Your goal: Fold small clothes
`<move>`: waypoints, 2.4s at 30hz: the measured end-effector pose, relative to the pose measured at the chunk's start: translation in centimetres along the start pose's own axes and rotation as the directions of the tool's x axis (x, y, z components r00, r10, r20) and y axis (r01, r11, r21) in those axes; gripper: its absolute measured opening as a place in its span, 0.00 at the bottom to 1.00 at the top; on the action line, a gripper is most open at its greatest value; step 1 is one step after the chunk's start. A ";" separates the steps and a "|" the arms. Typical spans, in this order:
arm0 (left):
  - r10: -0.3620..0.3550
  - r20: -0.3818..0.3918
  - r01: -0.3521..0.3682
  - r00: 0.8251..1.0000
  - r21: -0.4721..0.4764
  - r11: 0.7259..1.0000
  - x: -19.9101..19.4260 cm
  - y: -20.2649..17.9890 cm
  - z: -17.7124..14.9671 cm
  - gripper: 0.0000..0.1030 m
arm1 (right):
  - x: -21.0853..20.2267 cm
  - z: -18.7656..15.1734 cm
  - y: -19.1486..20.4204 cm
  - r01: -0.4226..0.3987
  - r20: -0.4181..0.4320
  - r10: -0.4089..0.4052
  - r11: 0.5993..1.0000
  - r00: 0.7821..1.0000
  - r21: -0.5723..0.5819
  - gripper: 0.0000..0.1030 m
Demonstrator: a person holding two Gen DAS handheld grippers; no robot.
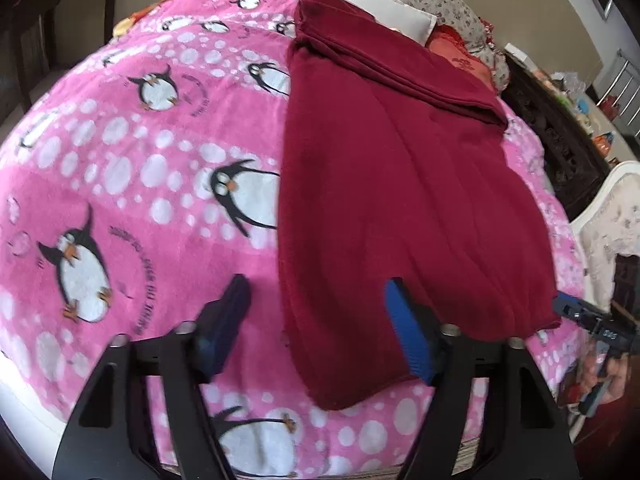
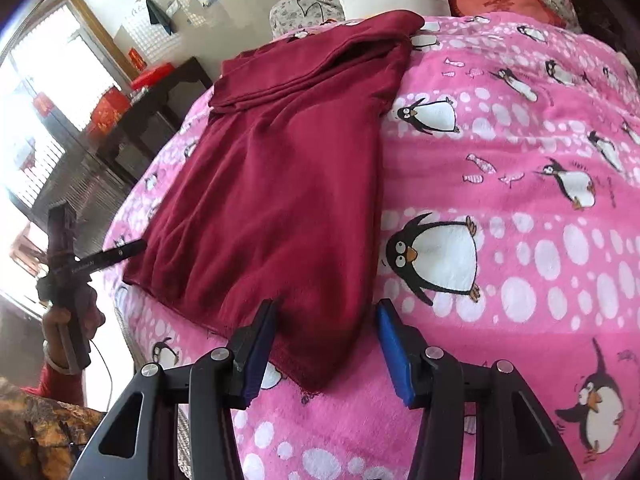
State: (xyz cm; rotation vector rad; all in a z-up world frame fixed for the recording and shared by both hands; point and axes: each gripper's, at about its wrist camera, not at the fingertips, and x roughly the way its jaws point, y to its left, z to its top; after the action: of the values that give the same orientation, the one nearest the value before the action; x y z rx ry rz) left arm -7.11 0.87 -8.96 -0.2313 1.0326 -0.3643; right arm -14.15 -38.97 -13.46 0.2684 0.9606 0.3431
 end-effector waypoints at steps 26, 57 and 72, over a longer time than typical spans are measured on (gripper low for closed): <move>-0.189 -0.016 0.190 0.982 0.045 0.981 -2.1 -0.5 4.6 0.08 | -1.6 6.3 1.8 -0.441 0.184 0.442 0.896 0.878 -0.045 0.09; -0.021 0.280 0.007 0.960 0.050 0.999 6.3 -1.3 36.1 0.79 | 5.8 34.5 -8.8 -0.099 0.410 -0.012 0.964 0.912 0.249 0.47; 0.145 0.203 -0.152 0.968 0.017 0.988 14.6 -1.5 35.1 0.81 | 16.7 37.5 -5.6 0.264 0.187 -0.274 0.961 0.943 0.079 0.45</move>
State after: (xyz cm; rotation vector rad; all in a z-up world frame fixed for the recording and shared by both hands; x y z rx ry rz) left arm 29.83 -5.74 -2.59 -0.1567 0.8376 -0.2163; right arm 26.85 -40.07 -7.49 0.2114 0.7988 0.0384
